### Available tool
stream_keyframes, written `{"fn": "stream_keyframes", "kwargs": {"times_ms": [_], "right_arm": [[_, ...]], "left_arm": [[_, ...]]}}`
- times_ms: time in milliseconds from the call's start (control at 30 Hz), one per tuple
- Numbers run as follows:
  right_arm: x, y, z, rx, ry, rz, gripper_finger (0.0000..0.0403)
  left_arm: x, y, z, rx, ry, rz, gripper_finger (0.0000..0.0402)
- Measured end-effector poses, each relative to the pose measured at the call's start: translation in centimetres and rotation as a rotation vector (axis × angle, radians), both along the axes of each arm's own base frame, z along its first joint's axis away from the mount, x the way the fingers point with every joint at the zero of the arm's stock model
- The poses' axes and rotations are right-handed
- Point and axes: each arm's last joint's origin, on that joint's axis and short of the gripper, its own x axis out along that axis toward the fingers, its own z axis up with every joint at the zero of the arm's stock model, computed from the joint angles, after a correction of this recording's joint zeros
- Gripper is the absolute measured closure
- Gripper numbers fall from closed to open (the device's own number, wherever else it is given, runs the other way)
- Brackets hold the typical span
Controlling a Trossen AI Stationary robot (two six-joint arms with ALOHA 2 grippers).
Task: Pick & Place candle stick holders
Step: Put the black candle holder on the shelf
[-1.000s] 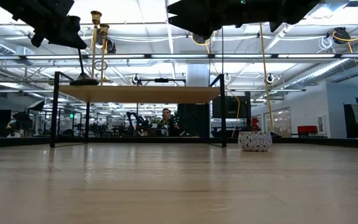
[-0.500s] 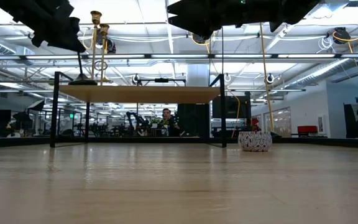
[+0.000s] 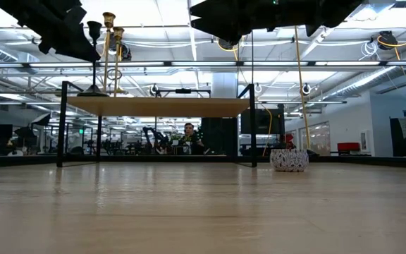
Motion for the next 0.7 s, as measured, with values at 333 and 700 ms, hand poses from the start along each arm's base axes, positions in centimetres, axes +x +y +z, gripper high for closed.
{"fn": "stream_keyframes", "kwargs": {"times_ms": [333,700], "right_arm": [[0.0,0.0,-0.04,0.0,0.004,0.0,0.017],[0.0,0.0,-0.03,0.001,0.003,0.0,0.017]], "left_arm": [[-0.15,-0.12,0.1,0.013,0.015,-0.054,0.0229],[0.65,0.09,-0.02,0.068,0.064,-0.029,0.0269]]}}
